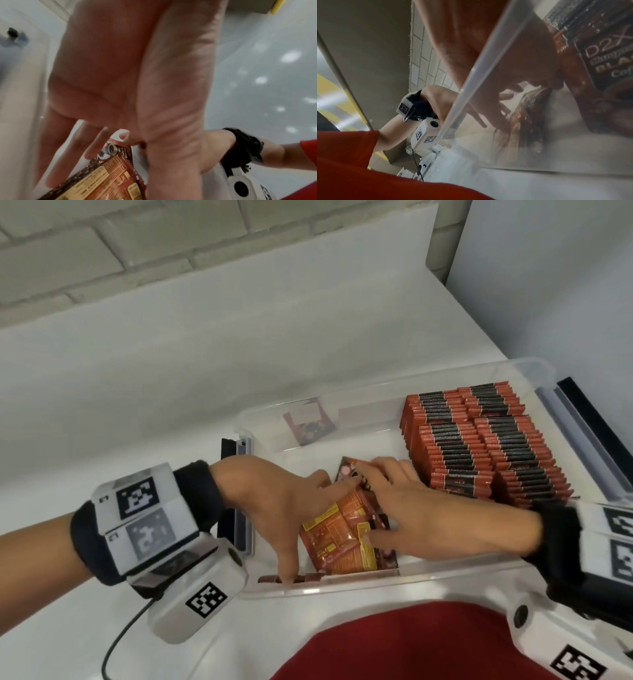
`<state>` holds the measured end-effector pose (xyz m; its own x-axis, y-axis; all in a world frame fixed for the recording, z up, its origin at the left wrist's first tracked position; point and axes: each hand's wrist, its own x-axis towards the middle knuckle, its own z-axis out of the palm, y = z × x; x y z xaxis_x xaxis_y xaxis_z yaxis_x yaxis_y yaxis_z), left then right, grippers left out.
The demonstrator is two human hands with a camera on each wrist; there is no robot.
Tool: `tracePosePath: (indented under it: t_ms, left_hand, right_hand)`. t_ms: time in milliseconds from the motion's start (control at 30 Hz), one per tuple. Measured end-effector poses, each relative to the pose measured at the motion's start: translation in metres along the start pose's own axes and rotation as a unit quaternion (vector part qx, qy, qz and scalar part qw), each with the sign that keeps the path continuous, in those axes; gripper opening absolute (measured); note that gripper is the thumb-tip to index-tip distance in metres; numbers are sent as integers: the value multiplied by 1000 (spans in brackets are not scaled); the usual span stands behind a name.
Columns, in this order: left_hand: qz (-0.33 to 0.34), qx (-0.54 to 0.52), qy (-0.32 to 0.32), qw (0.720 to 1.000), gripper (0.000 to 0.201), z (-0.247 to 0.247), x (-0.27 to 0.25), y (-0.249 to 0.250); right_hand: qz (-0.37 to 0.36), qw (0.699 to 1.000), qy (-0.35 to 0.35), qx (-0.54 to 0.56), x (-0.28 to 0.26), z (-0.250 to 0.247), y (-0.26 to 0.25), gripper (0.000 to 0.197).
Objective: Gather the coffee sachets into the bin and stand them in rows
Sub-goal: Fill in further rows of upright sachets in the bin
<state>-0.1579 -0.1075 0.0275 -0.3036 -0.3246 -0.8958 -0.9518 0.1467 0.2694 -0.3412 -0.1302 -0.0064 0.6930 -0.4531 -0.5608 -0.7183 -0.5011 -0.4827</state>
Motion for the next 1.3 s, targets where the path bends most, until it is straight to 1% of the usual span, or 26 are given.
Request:
tracePosePath:
  t_ms: [100,167,233,300,400,433,500,567,633,700,767,800,867,900,933,1000,1100,1167,1200,1233,1300]
  left_hand:
    - [4,-2,23,1000,133,3,-3,4]
    - [11,-15,45,999,125,4,-3,3]
    - [11,-29,70,997,115,3,-2,1]
    - [2,-34,84,996,111,1,-1,-1]
    - [-16,-33,96,995,114,1,1,-1]
    - [-22,-32,98,994,116,1,2,-2]
    - [-30,-35,102,994,119,2,3,-2]
    - [-33,-37,112,993,122,1,3,-3]
    - [-33,-40,111,993,121,0,4,-4]
    - [-32,-45,105,993,121,-2,6,-5]
    - [-27,-53,106,993,118,-2,7,-5]
    - [-22,-56,101,993,112,-1,8,-4]
    - [-5,-46,89,995,88,-1,9,-1]
    - [3,-35,86,996,75,0,9,0]
    - [6,-24,85,996,68,1,10,1]
    - [4,-5,90,996,63,2,12,2]
    - [-2,21,103,994,58,3,14,3]
    - [0,7,112,994,53,3,15,1]
    - [1,-14,112,994,49,3,15,-1]
    - [4,-37,111,993,45,3,14,-2]
    - [11,-76,106,991,42,1,11,-4]
  right_hand:
    - [0,1000,-19,-2,0,2,-2,98]
    - [-2,1000,-8,-13,1,4,-3,98]
    - [15,1000,5,-11,2,5,-5,95]
    - [37,999,-5,-12,3,4,-6,84]
    - [53,998,-16,-37,2,2,-7,60]
    - [55,998,-18,-38,1,2,-8,56]
    - [52,998,-22,-21,0,4,-10,55]
    - [41,999,1,5,-1,4,-10,57]
    - [34,998,32,40,-1,2,-8,64]
    - [41,994,27,95,1,1,-7,80]
    - [56,989,0,139,2,1,-7,98]
    - [63,986,-11,153,2,2,-8,103]
    - [77,979,-25,187,1,2,-9,102]
    - [84,975,-30,205,0,2,-10,100]
    - [88,972,-34,216,0,1,-10,97]
    - [93,971,-42,216,-1,0,-10,86]
    - [78,969,-66,227,-4,0,-15,52]
    - [59,960,-92,258,-5,1,-18,31]
    - [50,951,-110,286,-5,2,-18,22]
    - [43,939,-128,317,-5,2,-17,18]
    - [30,918,-156,363,-4,2,-15,20]
